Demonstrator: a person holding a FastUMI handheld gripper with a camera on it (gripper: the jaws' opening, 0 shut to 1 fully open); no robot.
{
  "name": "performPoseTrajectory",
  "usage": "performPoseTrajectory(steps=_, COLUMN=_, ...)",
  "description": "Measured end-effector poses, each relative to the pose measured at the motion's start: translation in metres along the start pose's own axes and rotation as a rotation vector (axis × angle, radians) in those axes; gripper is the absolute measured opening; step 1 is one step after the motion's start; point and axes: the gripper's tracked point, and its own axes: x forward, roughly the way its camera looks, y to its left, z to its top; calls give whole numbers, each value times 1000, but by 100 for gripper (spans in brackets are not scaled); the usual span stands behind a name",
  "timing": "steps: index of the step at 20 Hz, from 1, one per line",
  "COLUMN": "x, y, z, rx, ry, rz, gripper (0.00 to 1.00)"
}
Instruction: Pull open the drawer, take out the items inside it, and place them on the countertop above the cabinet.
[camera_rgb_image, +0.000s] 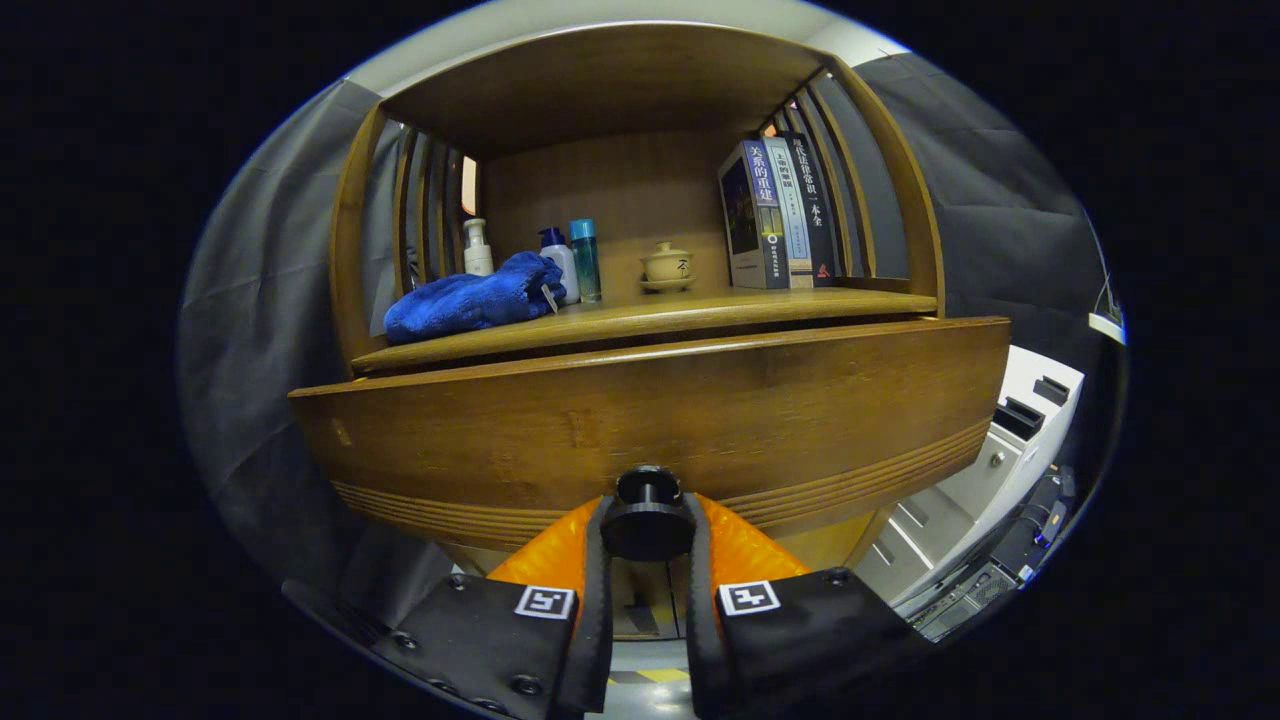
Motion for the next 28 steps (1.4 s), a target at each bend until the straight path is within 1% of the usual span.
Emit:
performPoseTrajectory(steps=9, x=-46, y=-1, z=-19, rx=-1, ry=39, rz=6, gripper=39)
performPoseTrajectory(steps=13, x=-62, y=-2, z=-25, rx=-8, ry=44, rz=-11, gripper=39)
performPoseTrajectory(steps=15, x=-68, y=-1, z=-28, rx=9, ry=50, rz=-25, gripper=39)
performPoseTrajectory(steps=16, x=-73, y=-1, z=-27, rx=14, ry=40, rz=-28, gripper=31)
performPoseTrajectory(steps=21, x=-88, y=-1, z=-34, rx=-23, ry=58, rz=-27, gripper=30)
performPoseTrajectory(steps=23, x=-98, y=0, z=-39, rx=-24, ry=63, rz=-30, gripper=30)
performPoseTrajectory(steps=26, x=-109, y=1, z=-44, rx=18, ry=77, rz=-34, gripper=31)
performPoseTrajectory(steps=28, x=-115, y=1, z=-47, rx=-7, ry=82, rz=-40, gripper=30)
